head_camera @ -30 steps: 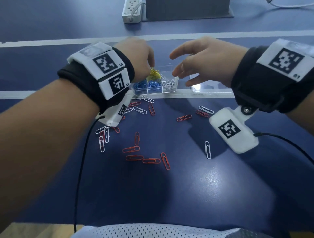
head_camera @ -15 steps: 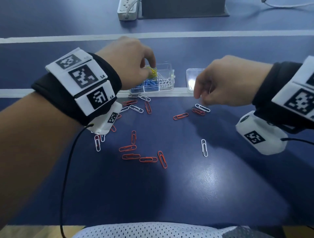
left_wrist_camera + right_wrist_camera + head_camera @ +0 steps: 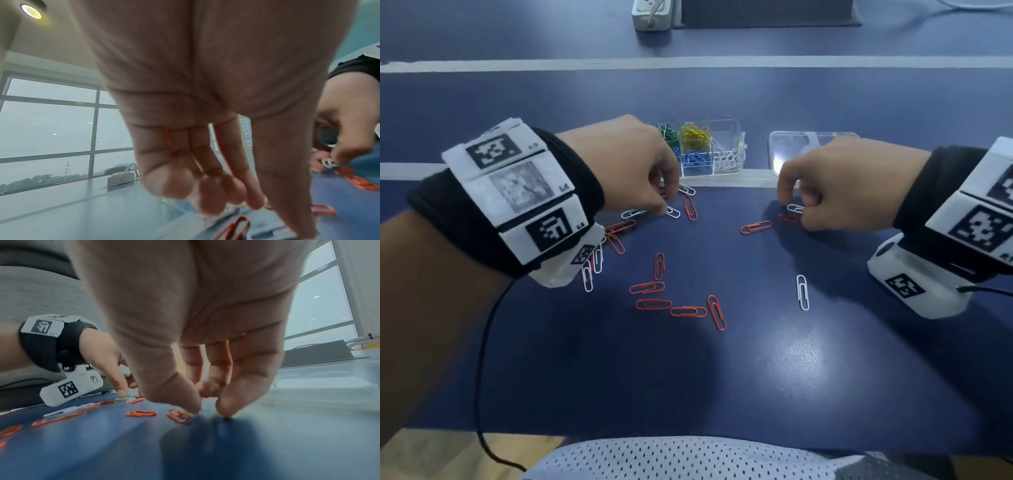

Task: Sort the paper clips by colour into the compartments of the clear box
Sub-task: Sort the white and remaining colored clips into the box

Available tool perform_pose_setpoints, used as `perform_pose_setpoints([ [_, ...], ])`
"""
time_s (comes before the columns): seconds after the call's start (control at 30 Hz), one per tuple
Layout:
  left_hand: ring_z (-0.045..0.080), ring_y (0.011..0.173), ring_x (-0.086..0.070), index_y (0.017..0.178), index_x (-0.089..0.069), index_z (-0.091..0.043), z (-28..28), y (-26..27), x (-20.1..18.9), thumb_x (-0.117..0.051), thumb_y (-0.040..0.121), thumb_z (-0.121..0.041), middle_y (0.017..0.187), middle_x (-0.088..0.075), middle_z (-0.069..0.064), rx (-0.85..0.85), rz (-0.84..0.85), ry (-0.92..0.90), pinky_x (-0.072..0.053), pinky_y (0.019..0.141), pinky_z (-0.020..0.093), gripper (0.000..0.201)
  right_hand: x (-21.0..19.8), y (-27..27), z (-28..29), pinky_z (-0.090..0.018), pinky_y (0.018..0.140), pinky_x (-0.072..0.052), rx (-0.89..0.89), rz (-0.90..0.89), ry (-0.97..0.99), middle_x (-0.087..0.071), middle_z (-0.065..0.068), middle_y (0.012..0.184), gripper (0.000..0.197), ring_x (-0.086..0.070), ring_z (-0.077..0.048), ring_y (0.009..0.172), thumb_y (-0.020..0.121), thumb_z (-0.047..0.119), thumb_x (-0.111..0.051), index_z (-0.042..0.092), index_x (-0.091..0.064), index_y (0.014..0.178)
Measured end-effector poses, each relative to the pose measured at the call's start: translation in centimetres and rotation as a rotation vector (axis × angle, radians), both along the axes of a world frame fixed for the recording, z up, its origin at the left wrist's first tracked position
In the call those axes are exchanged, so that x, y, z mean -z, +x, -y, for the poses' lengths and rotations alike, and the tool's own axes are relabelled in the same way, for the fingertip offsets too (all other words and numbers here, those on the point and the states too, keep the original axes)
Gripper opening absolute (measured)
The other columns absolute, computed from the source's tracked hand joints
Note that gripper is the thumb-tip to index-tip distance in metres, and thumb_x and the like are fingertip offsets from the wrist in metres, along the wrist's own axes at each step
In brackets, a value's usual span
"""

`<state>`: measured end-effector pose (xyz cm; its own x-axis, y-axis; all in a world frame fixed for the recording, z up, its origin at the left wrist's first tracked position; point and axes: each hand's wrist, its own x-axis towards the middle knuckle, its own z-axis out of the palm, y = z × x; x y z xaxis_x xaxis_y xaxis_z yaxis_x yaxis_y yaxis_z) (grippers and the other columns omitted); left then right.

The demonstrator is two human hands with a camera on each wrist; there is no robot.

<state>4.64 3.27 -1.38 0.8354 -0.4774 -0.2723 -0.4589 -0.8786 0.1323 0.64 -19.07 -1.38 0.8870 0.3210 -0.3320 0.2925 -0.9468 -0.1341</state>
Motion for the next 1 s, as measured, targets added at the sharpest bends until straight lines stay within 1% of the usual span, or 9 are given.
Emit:
perform_pose_setpoints([
  [0.13, 0.014, 0.07, -0.048, 0.093, -0.073, -0.027, 0.1, -0.5, 0.7, -0.074, 0.072, -0.031, 0.072, -0.059, -0.008, 0.039, 0.018, 0.003, -0.049, 0.077, 0.03, 0.021, -0.1, -0.5, 0.4, -0.028, 0.065, -0.044, -0.078, 0.027, 0.047, -0.049, 0.012, 0.059, 0.015, -0.041, -0.002, 0.056, 0.071, 0.016, -0.059, 0.024, -0.066, 0.083],
  [0.23, 0.013, 0.068, -0.049, 0.082, -0.075, -0.023, 0.2, -0.5, 0.7, -0.074, 0.072, -0.027, 0.074, -0.064, -0.004, 0.065, 0.02, 0.007, -0.05, 0.075, 0.032, 0.011, -0.6, -1.6, 0.5, -0.011, 0.064, -0.037, -0.23, -0.04, 0.087, -0.056, 0.013, 0.067, 0.018, -0.048, -0.001, 0.062, 0.069, 0.018, -0.055, 0.027, -0.066, 0.08],
  [0.33, 0.015, 0.068, -0.054, 0.072, -0.072, -0.021, 0.0, -0.6, 0.5, -0.071, 0.073, -0.026, 0.073, -0.067, -0.003, 0.091, 0.011, 0.013, -0.053, 0.076, 0.035, 0.005, -1.1, -3.2, 0.4, -0.004, 0.067, -0.035, -0.369, -0.163, 0.12, -0.054, 0.018, 0.075, 0.019, -0.045, 0.012, 0.064, 0.071, 0.021, -0.051, 0.032, -0.065, 0.078],
  [0.43, 0.016, 0.068, -0.052, 0.065, -0.062, -0.025, -0.1, -0.9, 0.4, -0.062, 0.076, -0.026, 0.073, -0.065, -0.002, 0.109, 0.018, 0.011, -0.051, 0.075, 0.032, 0.011, -0.5, -4.3, 0.5, -0.009, 0.067, -0.037, -0.463, -0.201, 0.083, -0.058, 0.018, 0.083, 0.02, -0.043, 0.002, 0.067, 0.072, 0.024, -0.048, 0.032, -0.064, 0.079],
  [0.5, 0.018, 0.069, -0.051, 0.066, -0.06, -0.024, -0.1, -1.1, 0.4, -0.058, 0.077, -0.026, 0.072, -0.062, -0.002, 0.099, 0.017, -0.017, -0.05, 0.076, 0.033, 0.011, -0.2, -4.5, 0.5, -0.021, 0.066, -0.046, -0.494, -0.188, 0.059, -0.059, 0.016, 0.088, 0.016, -0.046, -0.003, 0.068, 0.075, 0.026, -0.048, 0.032, -0.063, 0.079],
  [0.6, 0.006, 0.061, -0.05, 0.067, -0.059, -0.022, -0.2, -1.3, 0.2, -0.058, 0.075, -0.023, 0.063, -0.056, -0.01, 0.034, 0.017, -0.088, -0.044, 0.07, 0.028, 0.008, -0.1, -4.4, 0.1, -0.033, 0.066, -0.053, -0.538, -0.168, 0.051, -0.06, 0.016, 0.091, 0.014, -0.06, -0.012, 0.078, 0.081, 0.027, -0.049, 0.032, -0.062, 0.081],
  [0.8, 0.0, 0.064, -0.054, 0.089, -0.058, -0.027, -1.6, -1.2, -0.1, -0.056, 0.076, -0.012, 0.069, -0.064, -0.007, -0.117, -0.027, -0.233, -0.04, 0.072, 0.023, 0.02, -0.1, -4.0, -0.3, -0.033, 0.08, -0.049, -0.555, -0.144, -0.037, -0.054, 0.016, 0.104, 0.019, -0.054, -0.011, 0.098, 0.09, 0.033, -0.04, 0.038, -0.05, 0.106],
  [0.9, 0.003, 0.063, -0.052, 0.077, -0.058, -0.025, -2.4, -1.3, 0.1, -0.051, 0.078, -0.012, 0.065, -0.059, -0.008, -0.168, -0.061, -0.229, -0.038, 0.061, 0.023, 0.015, 0.3, -3.4, -0.7, -0.034, 0.076, -0.051, -0.543, -0.11, 0.118, -0.062, 0.009, 0.094, 0.025, -0.057, -0.013, 0.098, 0.084, 0.028, -0.044, 0.032, -0.062, 0.102],
  [1.0, 0.007, 0.06, -0.047, 0.071, -0.054, -0.019, -2.8, -1.3, 0.2, -0.048, 0.08, -0.012, 0.061, -0.053, -0.006, -0.212, -0.075, -0.218, -0.035, 0.056, 0.02, 0.013, 0.4, -2.5, -1.3, -0.015, 0.066, -0.04, -0.541, -0.092, 0.135, -0.057, 0.011, 0.079, 0.023, -0.055, -0.005, 0.073, 0.075, 0.023, -0.05, 0.027, -0.067, 0.091],
])
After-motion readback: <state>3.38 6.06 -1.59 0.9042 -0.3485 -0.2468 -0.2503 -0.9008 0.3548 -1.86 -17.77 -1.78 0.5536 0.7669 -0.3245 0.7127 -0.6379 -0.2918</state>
